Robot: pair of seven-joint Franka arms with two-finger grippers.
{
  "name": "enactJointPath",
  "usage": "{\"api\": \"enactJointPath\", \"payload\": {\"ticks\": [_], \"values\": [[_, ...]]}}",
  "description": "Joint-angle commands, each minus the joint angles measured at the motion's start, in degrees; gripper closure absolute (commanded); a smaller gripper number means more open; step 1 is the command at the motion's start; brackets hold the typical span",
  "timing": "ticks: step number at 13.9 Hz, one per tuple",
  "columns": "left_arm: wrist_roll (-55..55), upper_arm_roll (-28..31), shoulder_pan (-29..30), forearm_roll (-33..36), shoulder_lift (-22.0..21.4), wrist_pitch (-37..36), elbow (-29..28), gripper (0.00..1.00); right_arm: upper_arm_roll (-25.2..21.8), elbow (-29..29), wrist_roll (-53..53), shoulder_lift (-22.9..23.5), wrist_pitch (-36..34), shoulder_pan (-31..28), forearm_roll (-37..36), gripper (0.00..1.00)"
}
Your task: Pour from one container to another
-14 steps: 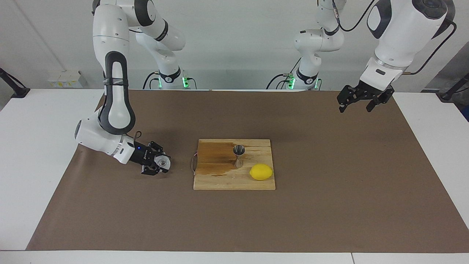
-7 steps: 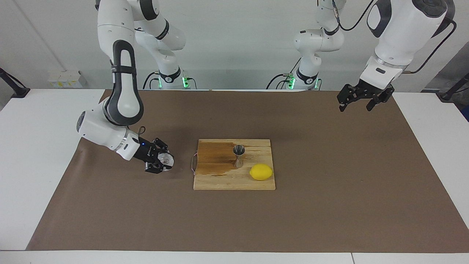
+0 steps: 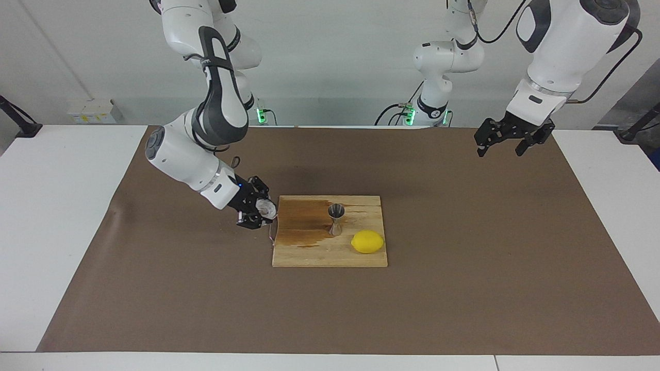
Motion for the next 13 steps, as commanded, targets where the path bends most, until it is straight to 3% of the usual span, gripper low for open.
{"api": "enactJointPath", "payload": {"ticks": [1, 4, 11, 13], "values": [[0.1, -0.1, 0.3, 0.8, -1.5, -0.3, -1.5, 0.0, 0.1, 3.8, 11.8, 0.2, 0.9, 4.6, -7.4, 0.78], [0.1, -0.1, 0.3, 0.8, -1.5, -0.2, -1.5, 0.0, 0.1, 3.8, 19.4, 0.3, 3.2, 8.9, -12.6, 0.78], [0.1, -0.1, 0.3, 0.8, -1.5, -0.2, -1.5, 0.0, 0.2, 4.4, 36.2, 0.3, 4.1, 13.3, -28.7, 0.8], [0.1, -0.1, 0.3, 0.8, -1.5, -0.3, -1.5, 0.0, 0.2, 4.5, 37.5, 0.3, 4.1, 14.0, -30.5, 0.81]]}}
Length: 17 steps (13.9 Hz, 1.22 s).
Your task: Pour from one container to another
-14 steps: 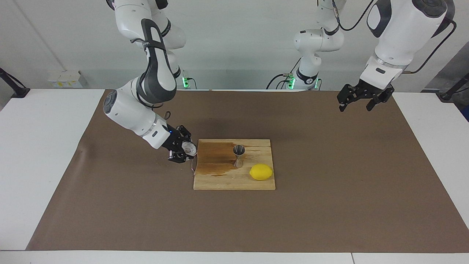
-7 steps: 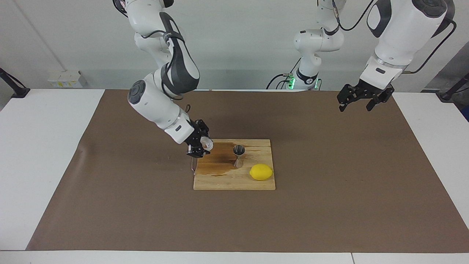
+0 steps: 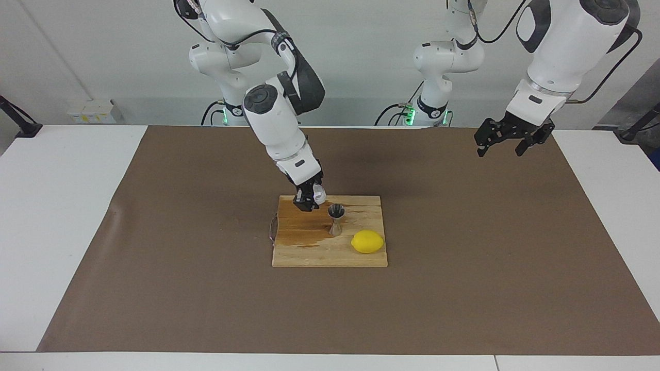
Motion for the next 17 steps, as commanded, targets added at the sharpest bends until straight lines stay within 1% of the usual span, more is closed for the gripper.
{"api": "enactJointPath", "payload": {"ticks": [1, 5, 8, 10, 11, 13, 17], "values": [[0.1, -0.1, 0.3, 0.8, -1.5, -0.2, -1.5, 0.0, 0.0, 1.2, 2.5, 0.4, 0.6, 0.7, -3.8, 0.83], [0.1, -0.1, 0.3, 0.8, -1.5, -0.2, -1.5, 0.0, 0.0, 2.3, 2.9, 1.7, 0.7, 1.6, -7.3, 0.84], [0.1, -0.1, 0.3, 0.8, -1.5, -0.2, -1.5, 0.0, 0.0, 4.4, 3.9, 3.2, 0.0, 1.7, -10.3, 0.84], [0.1, -0.1, 0.3, 0.8, -1.5, -0.2, -1.5, 0.0, 0.0, 5.7, 3.8, 4.4, -0.6, 3.4, -11.6, 0.82], [0.1, -0.1, 0.3, 0.8, -1.5, -0.3, -1.5, 0.0, 0.0, 6.6, 3.8, 5.7, -0.9, 3.5, -13.0, 0.81], [0.1, -0.1, 0.3, 0.8, -1.5, -0.3, -1.5, 0.0, 0.1, 10.2, 3.8, 8.0, -2.0, 3.6, -15.2, 0.81], [0.1, -0.1, 0.3, 0.8, -1.5, -0.2, -1.5, 0.0, 0.0, 10.6, 3.9, 7.9, -4.9, 4.9, -17.8, 0.82]]}}
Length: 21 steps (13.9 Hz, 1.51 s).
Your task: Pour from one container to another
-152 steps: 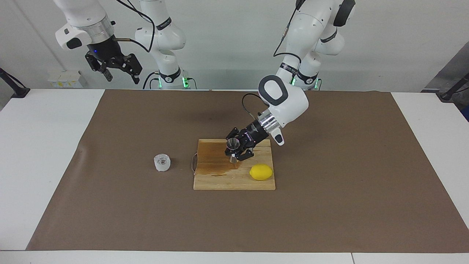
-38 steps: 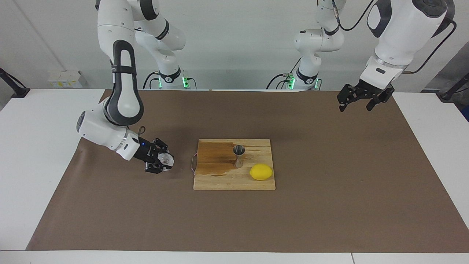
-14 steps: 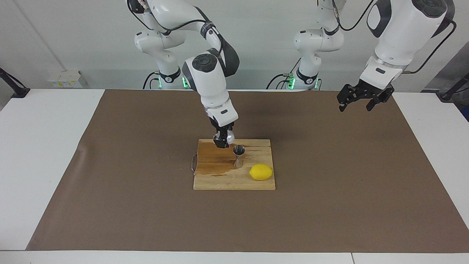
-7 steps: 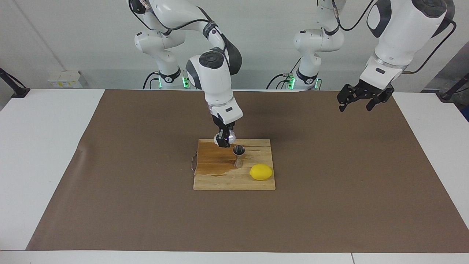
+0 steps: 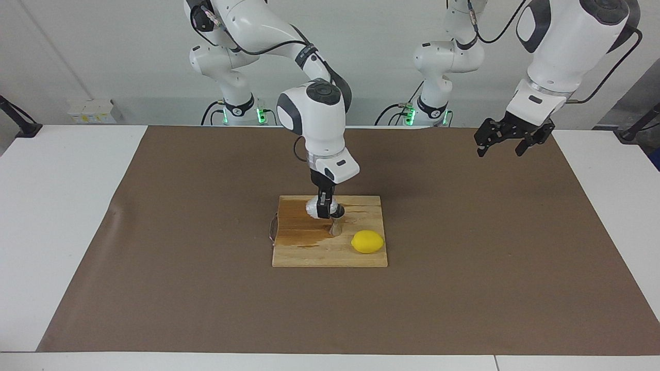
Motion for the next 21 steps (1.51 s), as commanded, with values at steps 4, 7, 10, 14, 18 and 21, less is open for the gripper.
{"api": "enactJointPath", "payload": {"ticks": [4, 7, 10, 14, 18, 21], "values": [[0.1, -0.1, 0.3, 0.8, -1.5, -0.2, -1.5, 0.0, 0.1, 2.1, 2.7, 0.3, -5.7, 1.8, -5.5, 0.82], [0.1, -0.1, 0.3, 0.8, -1.5, -0.2, -1.5, 0.0, 0.1, 2.1, 2.7, 0.2, -6.9, 2.5, -9.0, 0.82], [0.1, -0.1, 0.3, 0.8, -1.5, -0.2, -1.5, 0.0, 0.1, 2.2, 2.8, 0.2, -6.9, 2.6, -9.1, 0.82], [0.1, -0.1, 0.3, 0.8, -1.4, -0.2, -1.5, 0.0, 0.1, 2.6, 3.7, 0.3, -6.8, 2.5, -8.9, 0.82], [0.1, -0.1, 0.3, 0.8, -1.5, -0.2, -1.5, 0.0, 0.1, 2.6, 6.4, 0.4, -5.9, 2.2, -8.2, 0.82], [0.1, -0.1, 0.3, 0.8, -1.5, -0.2, -1.5, 0.0, 0.1, 2.4, 11.1, -0.1, -5.4, 1.4, -5.0, 0.83]]}}
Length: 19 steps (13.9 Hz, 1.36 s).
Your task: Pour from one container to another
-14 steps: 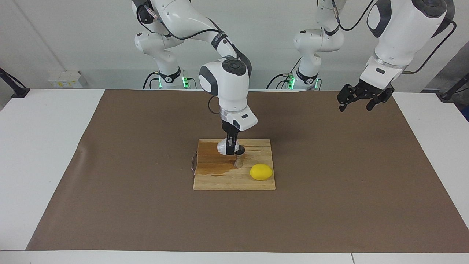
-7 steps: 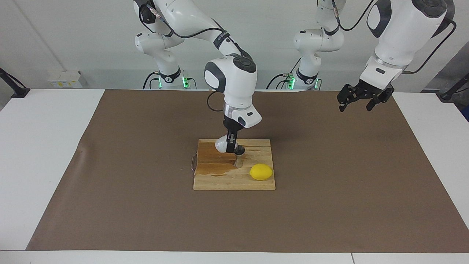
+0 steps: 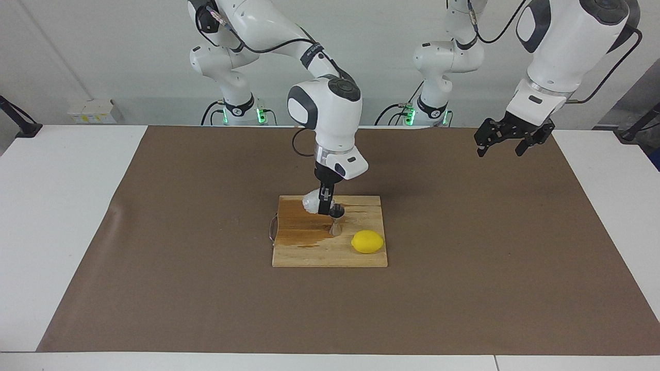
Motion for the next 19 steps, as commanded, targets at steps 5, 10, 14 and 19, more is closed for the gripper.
{"api": "enactJointPath", "payload": {"ticks": [5, 10, 14, 19], "values": [[0.1, -0.1, 0.3, 0.8, -1.5, -0.3, -1.5, 0.0, 0.2, 0.1, -3.0, -3.1, 2.4, -3.9, 11.7, 0.83], [0.1, -0.1, 0.3, 0.8, -1.5, -0.2, -1.5, 0.0, 0.2, -0.3, -12.2, -3.8, 3.6, -8.9, 23.6, 0.83], [0.1, -0.1, 0.3, 0.8, -1.5, -0.3, -1.5, 0.0, 0.1, -1.4, -25.4, -3.8, 3.6, -15.0, 34.5, 0.83], [0.1, -0.1, 0.3, 0.8, -1.5, -0.3, -1.5, 0.0, 0.1, -6.5, -44.5, -5.8, 3.5, -22.6, 47.9, 0.83]]}}
